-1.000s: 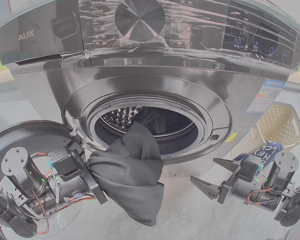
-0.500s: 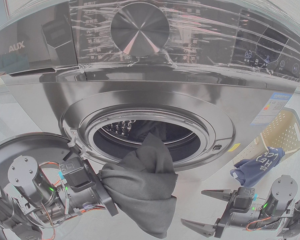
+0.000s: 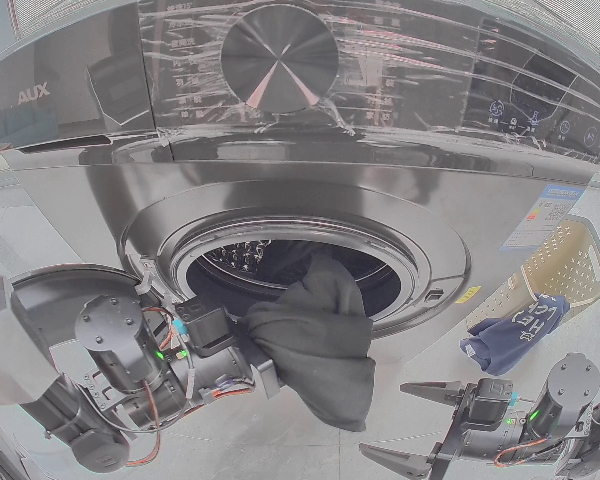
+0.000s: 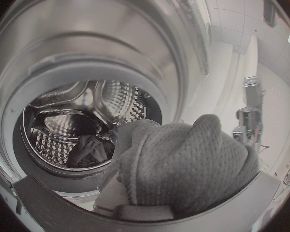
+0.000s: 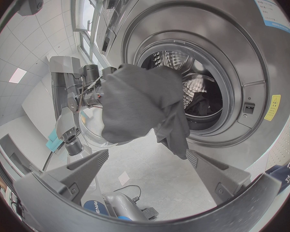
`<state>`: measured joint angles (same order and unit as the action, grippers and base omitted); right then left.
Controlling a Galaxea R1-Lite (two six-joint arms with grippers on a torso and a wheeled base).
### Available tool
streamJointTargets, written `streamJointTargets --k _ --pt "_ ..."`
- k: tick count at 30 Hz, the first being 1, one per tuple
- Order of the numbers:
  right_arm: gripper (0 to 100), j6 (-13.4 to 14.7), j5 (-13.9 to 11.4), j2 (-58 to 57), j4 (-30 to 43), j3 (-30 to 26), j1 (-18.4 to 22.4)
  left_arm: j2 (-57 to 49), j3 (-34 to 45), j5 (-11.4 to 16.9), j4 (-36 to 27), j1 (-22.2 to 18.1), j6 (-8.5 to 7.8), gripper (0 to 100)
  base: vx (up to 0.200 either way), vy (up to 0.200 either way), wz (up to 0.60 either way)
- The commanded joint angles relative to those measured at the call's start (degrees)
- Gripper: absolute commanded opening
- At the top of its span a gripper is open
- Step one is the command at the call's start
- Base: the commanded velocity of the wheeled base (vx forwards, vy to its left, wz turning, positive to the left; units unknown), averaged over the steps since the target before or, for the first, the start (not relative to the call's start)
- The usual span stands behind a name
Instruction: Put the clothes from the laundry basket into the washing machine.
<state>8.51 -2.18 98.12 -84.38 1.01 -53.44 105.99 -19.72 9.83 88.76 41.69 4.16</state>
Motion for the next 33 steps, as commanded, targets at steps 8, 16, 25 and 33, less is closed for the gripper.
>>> streamJointTargets --k 8,16,25,33 --pt "100 0.0 -0.1 -1.4 0.0 -1.0 0.6 13.1 -13.1 -5.4 -0.1 -1.8 0.33 0 0.000 0.000 0.00" --pt "100 -0.1 -0.1 -1.4 -0.1 -1.0 0.6 19.9 -19.2 -8.9 0.0 -2.9 0.94 0 0.000 0.000 0.00" --pt "100 -0.1 -0.2 -1.3 -0.1 -1.0 0.6 27.3 -29.5 -9.3 -0.1 -6.1 1.20 0 0.000 0.000 0.00" --pt "100 -0.1 0.0 -1.3 -0.1 -0.9 0.5 30.6 -39.7 -11.2 -4.4 -6.9 2.35 0 0.000 0.000 0.00"
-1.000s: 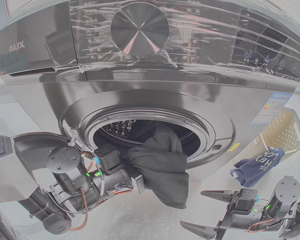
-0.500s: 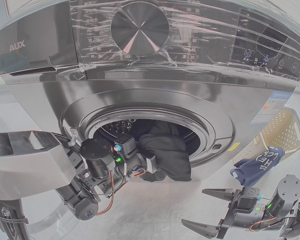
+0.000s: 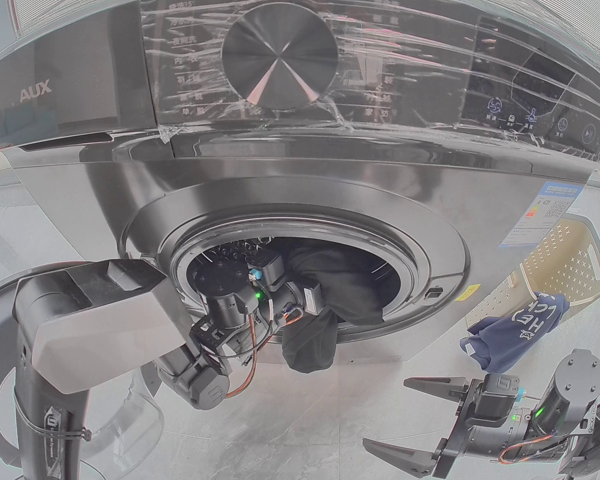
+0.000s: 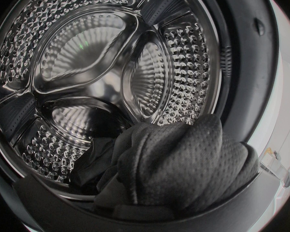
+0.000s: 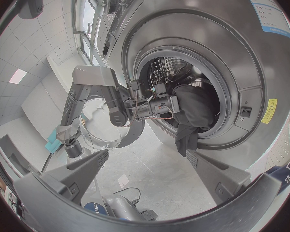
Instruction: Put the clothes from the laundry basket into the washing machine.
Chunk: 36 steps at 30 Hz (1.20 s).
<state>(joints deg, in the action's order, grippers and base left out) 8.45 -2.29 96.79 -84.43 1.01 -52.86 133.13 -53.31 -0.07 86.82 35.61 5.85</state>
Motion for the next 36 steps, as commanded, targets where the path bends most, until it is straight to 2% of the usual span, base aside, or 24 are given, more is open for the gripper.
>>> streamJointTargets --k 1,8,9,12,18,20,29,30,36 --pt "100 0.0 0.1 0.1 0.0 -1.0 -0.1 3.6 -7.5 -1.6 -3.3 -1.2 0.65 0 0.000 0.000 0.00" --pt "100 0.0 0.2 0.1 0.0 -0.9 -0.3 5.7 -14.7 -2.7 -7.9 -2.1 0.74 0 0.000 0.000 0.00" --pt "100 0.0 0.2 0.2 0.0 -1.0 -0.4 6.8 -18.1 -4.1 -9.8 -2.2 1.27 0 0.000 0.000 0.00" --pt "100 0.0 0.3 0.2 0.0 -0.9 -0.6 8.4 -23.1 -5.9 -11.9 -2.6 2.23 0 0.000 0.000 0.00" --pt "100 0.0 0.4 0.2 0.0 -0.8 -0.6 10.6 -32.5 -7.7 -16.7 -4.0 2.23 0 0.000 0.000 0.00" --pt "100 0.0 0.4 0.2 0.0 -0.9 -0.4 11.9 -37.9 -9.2 -19.3 -5.0 2.23 0 0.000 0.000 0.00" --pt "100 -0.2 0.4 0.2 0.0 -0.8 -0.1 12.1 -38.9 -9.2 -21.2 -5.6 2.23 0 0.000 0.000 0.00" --pt "100 -0.1 0.4 0.2 0.0 -0.8 -0.1 12.0 -38.4 -9.2 -21.2 -5.6 2.32 100 0.000 0.000 0.00" --pt "100 -0.1 0.3 0.2 0.0 -1.0 -0.1 9.0 -31.9 -9.3 -21.7 -4.2 3.82 100 0.000 0.000 0.00"
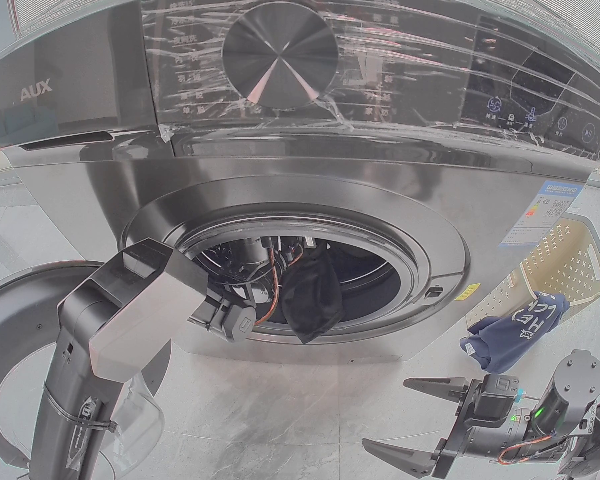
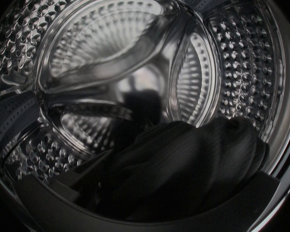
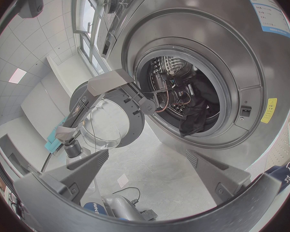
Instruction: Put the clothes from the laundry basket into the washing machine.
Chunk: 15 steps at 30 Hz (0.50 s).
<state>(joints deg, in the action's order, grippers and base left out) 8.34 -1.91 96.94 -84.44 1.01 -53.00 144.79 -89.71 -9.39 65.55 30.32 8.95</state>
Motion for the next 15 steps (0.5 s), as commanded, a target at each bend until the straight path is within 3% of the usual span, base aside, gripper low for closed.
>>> streamJointTargets --k 1,15 --pt "100 0.0 -0.1 0.0 0.0 -1.0 0.0 -3.7 6.4 0.1 -0.9 1.6 0.81 100 0.000 0.000 0.00" --pt "100 0.1 0.0 0.2 0.0 -1.0 -0.3 -10.1 22.9 1.2 -8.5 4.3 0.37 100 0.000 0.000 0.00"
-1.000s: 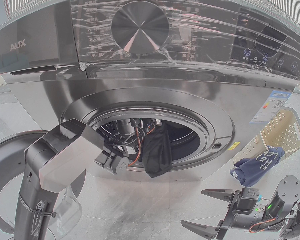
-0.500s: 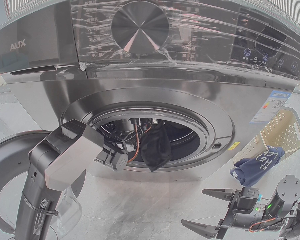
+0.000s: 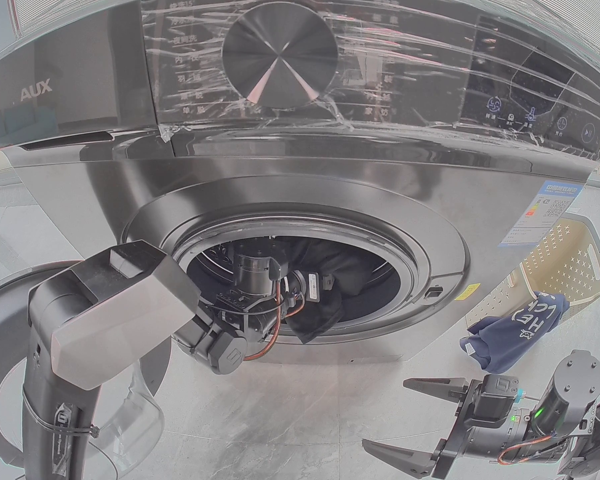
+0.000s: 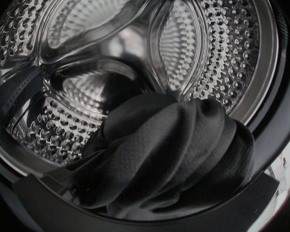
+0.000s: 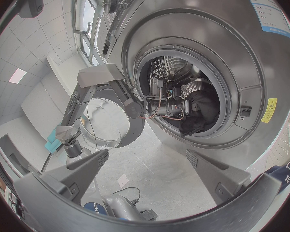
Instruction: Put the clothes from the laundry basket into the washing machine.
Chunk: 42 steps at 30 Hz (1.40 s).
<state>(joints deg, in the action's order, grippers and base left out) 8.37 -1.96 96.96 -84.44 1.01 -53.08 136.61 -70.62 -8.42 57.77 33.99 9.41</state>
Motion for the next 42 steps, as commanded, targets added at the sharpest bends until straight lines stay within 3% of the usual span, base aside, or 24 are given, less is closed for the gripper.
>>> streamJointTargets --k 1,5,10,11,18,23,29,37,38,42 --pt "100 0.1 0.0 0.1 0.0 -1.0 -0.2 -1.8 4.5 0.3 -0.8 0.8 -0.18 100 0.000 0.000 0.00" --pt "100 0.1 0.0 0.2 0.0 -1.0 -0.4 -0.8 5.7 1.3 -0.7 0.9 -0.27 100 0.000 0.000 0.00" --pt "100 0.1 0.0 0.0 0.0 -1.0 -0.4 1.2 5.1 1.5 0.0 0.5 -2.03 100 0.000 0.000 0.00" --pt "100 0.1 0.0 0.0 0.0 -1.0 -0.4 1.2 4.8 1.5 0.0 0.5 -2.03 0 0.000 0.000 0.00" --pt "100 0.1 0.0 0.1 0.0 -0.8 -0.4 2.0 -1.2 1.2 0.4 0.2 -1.06 0 0.000 0.000 0.00" --pt "100 0.0 0.8 0.0 -0.1 0.2 -0.7 3.8 -5.1 1.0 4.0 -0.5 -1.24 0 0.000 0.000 0.00" --pt "100 0.0 1.1 0.1 -0.1 0.1 -0.7 8.1 -16.7 -1.0 6.4 -2.5 -1.68 0 0.000 0.000 0.00" --pt "100 0.0 1.1 0.1 -0.1 0.1 -0.8 8.8 -22.0 -1.9 6.6 -3.8 -1.41 0 0.000 0.000 0.00" --pt "100 0.0 1.1 0.2 -0.1 0.1 -0.8 8.8 -22.3 -2.2 6.6 -3.8 -1.41 100 0.000 0.000 0.00" --pt "100 0.0 1.1 0.2 0.0 0.1 -0.8 8.1 -21.3 -2.6 6.5 -3.8 -1.15 100 0.000 0.000 0.00"
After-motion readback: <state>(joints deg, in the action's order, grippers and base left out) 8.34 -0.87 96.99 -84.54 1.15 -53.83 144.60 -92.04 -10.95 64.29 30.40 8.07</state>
